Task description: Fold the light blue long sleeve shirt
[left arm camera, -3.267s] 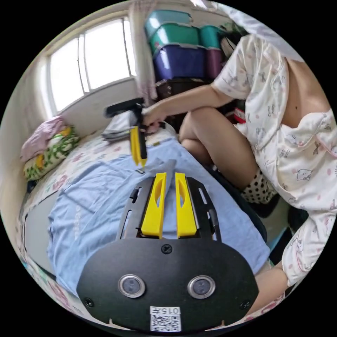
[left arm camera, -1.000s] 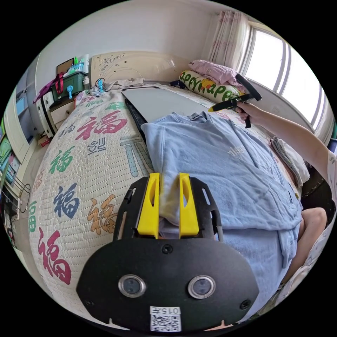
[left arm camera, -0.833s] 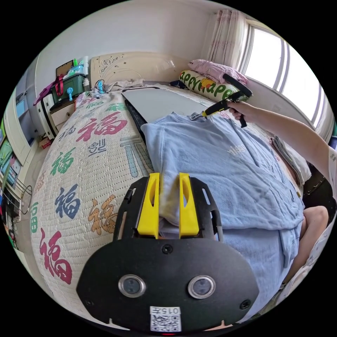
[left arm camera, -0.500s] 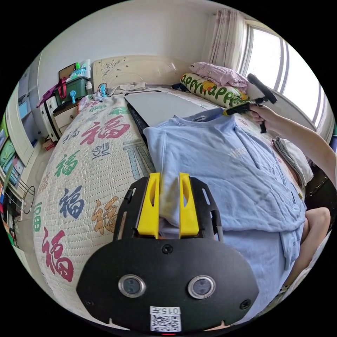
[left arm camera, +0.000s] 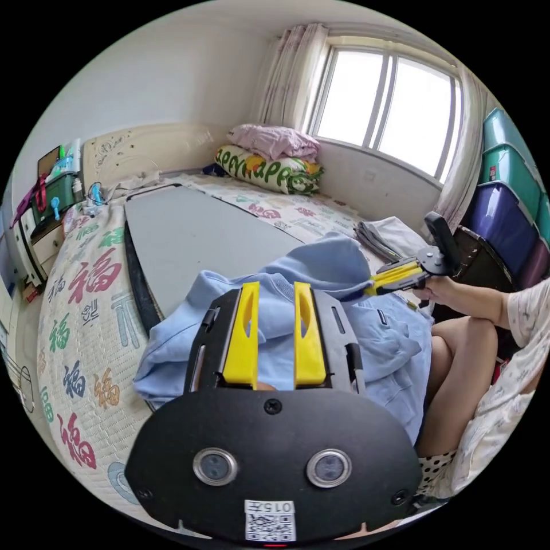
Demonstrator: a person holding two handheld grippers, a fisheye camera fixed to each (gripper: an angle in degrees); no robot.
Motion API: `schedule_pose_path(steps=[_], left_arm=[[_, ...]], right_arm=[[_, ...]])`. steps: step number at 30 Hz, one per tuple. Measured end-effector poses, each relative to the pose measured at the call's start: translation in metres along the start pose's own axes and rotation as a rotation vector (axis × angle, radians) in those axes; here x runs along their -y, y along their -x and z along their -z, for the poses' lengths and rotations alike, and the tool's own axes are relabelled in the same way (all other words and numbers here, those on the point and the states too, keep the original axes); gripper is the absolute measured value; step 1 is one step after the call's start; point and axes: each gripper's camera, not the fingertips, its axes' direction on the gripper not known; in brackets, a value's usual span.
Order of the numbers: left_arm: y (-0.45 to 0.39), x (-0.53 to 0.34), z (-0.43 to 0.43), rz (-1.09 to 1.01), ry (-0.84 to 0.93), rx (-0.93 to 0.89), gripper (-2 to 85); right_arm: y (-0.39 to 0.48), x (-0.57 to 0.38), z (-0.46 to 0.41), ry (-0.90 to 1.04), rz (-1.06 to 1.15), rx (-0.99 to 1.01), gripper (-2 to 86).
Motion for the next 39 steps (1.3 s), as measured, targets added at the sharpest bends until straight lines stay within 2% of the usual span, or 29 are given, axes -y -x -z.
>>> schedule_pose_path(steps=[5, 9, 11, 13, 18, 20, 23, 27, 29, 32, 35, 39], left_arm=[[-0.027, 0.031, -0.079, -0.014, 0.136, 0.055, 11.3], [-0.036, 0.045, -0.134, 0.089, 0.254, 0.041, 12.7], [-0.052, 0.035, -0.166, 0.063, 0.348, 0.178, 12.3], [-0.065, 0.018, -0.17, 0.029, 0.35, 0.258, 8.6], [-0.092, -0.032, -0.096, 0.084, 0.144, 0.3, 2.9], [-0.119, -0.075, -0.029, 0.118, -0.011, 0.299, 1.3], [-0.164, -0.146, 0.042, 0.13, -0.128, 0.288, 0.6], [-0.212, -0.239, 0.085, 0.175, -0.145, 0.257, 0.4], [-0.249, -0.294, 0.095, 0.184, -0.136, 0.232, 0.3], [-0.288, -0.335, 0.093, 0.147, -0.067, 0.284, 0.2], [-0.297, -0.358, 0.092, 0.219, -0.057, 0.228, 0.2], [-0.325, -0.36, 0.109, 0.16, -0.084, 0.277, 0.2]], right_arm=[[0.015, -0.032, 0.025, 0.008, -0.003, 0.018, 3.9], [0.021, -0.055, 0.043, 0.01, -0.001, 0.021, 3.9], [0.021, -0.068, 0.058, 0.002, -0.006, 0.032, 3.9], [0.021, -0.077, 0.071, -0.001, -0.013, 0.043, 3.9], [0.025, -0.104, 0.117, -0.015, 0.013, 0.053, 3.9], [0.028, -0.121, 0.155, -0.044, 0.039, 0.085, 3.9], [0.028, -0.145, 0.204, -0.042, 0.053, 0.167, 3.8], [0.047, -0.191, 0.25, 0.0, 0.135, 0.249, 3.7], [0.076, -0.223, 0.268, 0.074, 0.251, 0.172, 3.7], [0.111, -0.256, 0.279, 0.163, 0.419, 0.06, 3.7], [0.124, -0.273, 0.28, 0.242, 0.483, 0.012, 3.6], [0.117, -0.277, 0.312, 0.234, 0.46, 0.018, 3.6]])
